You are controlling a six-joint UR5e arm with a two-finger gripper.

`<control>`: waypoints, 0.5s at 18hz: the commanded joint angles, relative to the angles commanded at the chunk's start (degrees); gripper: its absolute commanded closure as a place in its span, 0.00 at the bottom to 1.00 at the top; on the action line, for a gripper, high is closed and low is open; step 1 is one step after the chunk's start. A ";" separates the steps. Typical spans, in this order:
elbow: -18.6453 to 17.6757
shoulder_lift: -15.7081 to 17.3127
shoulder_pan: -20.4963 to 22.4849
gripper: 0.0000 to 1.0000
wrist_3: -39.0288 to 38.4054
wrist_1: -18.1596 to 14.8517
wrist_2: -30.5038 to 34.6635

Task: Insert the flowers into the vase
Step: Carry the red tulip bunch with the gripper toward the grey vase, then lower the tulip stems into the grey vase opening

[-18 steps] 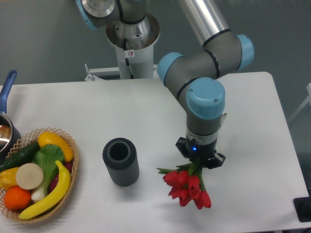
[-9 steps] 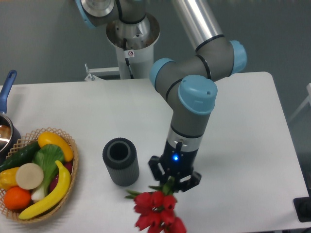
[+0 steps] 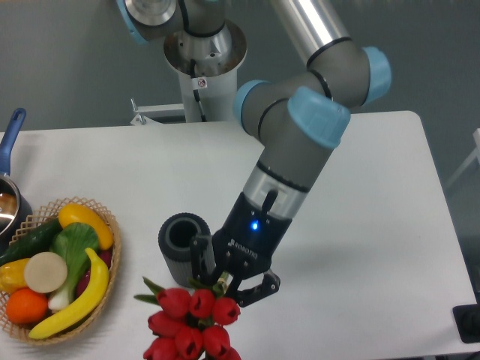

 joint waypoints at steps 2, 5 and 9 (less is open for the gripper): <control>-0.44 0.26 2.10 0.95 -0.09 0.00 -5.79; -4.38 3.33 4.83 0.95 -0.97 0.00 -14.23; -8.86 6.15 7.11 0.92 -0.71 0.09 -21.10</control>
